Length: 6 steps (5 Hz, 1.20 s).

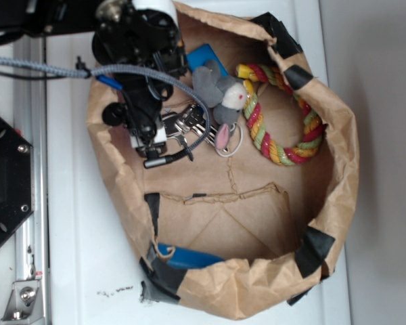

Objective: Grab the silver keys.

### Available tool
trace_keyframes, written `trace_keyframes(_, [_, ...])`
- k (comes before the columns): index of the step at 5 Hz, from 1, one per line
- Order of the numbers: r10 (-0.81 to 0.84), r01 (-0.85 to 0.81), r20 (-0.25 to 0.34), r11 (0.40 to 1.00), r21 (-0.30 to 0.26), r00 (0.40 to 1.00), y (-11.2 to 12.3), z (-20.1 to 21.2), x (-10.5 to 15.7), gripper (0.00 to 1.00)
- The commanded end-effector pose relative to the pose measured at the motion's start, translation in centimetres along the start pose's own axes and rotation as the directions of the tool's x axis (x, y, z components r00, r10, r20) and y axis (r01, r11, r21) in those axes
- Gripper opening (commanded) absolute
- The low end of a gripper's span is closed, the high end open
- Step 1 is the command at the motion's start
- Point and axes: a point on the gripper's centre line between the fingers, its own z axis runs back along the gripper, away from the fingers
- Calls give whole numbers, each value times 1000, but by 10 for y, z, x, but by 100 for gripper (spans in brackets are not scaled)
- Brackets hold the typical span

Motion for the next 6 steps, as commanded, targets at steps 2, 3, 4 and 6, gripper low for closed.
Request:
trace_keyframes(2, [96,-99,60,994,35,994,-31,-23,26,100])
trace_keyframes(3, [92,-95,68,995,39,993,-32,-25,29,100])
trace_keyframes(4, [116,-116,45,993,14,992,-30,-22,32,0])
trace_keyframes(6, [112,-114,66,993,20,991,-24,-26,32,0])
